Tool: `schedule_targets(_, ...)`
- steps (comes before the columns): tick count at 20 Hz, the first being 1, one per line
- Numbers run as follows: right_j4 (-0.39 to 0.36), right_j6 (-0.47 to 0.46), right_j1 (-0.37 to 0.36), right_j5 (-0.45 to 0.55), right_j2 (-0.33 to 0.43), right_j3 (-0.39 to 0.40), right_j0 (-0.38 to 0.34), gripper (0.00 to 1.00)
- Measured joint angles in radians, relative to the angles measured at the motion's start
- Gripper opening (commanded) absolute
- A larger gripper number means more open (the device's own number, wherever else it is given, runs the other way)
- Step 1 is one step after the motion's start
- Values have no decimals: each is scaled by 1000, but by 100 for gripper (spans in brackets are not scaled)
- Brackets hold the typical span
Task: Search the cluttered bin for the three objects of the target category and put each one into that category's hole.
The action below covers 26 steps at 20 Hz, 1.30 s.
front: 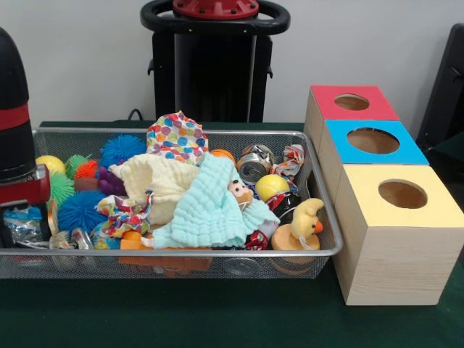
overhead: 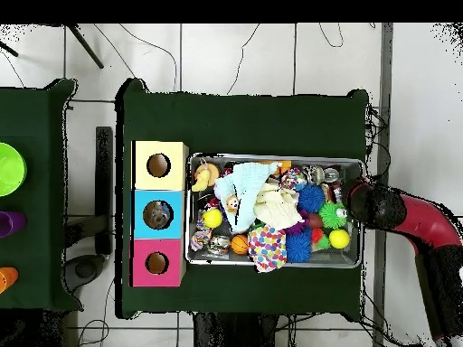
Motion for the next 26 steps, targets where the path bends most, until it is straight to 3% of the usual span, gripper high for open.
schedule_targets(26,4,0,-43,-18,-79,26,44,100)
